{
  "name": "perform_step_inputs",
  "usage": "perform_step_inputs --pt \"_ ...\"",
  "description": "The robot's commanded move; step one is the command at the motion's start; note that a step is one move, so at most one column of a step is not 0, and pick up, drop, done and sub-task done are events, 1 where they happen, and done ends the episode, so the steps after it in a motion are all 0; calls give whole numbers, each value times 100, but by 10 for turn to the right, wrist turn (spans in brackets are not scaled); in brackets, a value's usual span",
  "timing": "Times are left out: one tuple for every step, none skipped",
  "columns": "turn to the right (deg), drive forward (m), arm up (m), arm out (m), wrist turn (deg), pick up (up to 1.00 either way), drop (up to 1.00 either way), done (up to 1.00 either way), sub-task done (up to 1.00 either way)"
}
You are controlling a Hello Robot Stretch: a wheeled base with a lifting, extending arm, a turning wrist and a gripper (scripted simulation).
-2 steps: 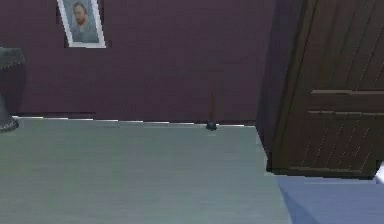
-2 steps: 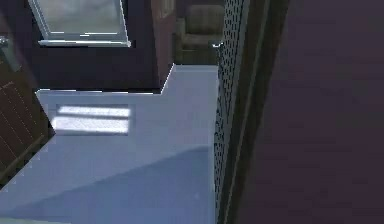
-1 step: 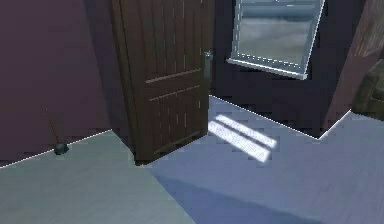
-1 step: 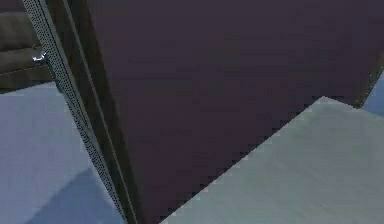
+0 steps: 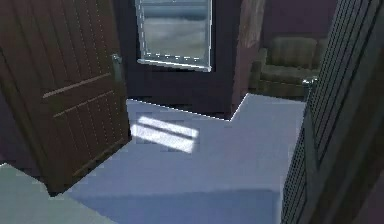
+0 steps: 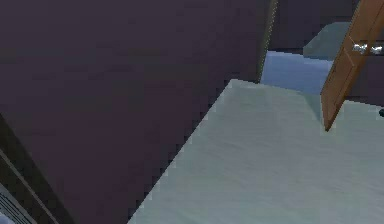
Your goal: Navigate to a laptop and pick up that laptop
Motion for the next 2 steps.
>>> perform_step_inputs --pt "0 25 0 0 0 0 0 0 0" --pt "90 0 0 0 0 0 0 0 0"
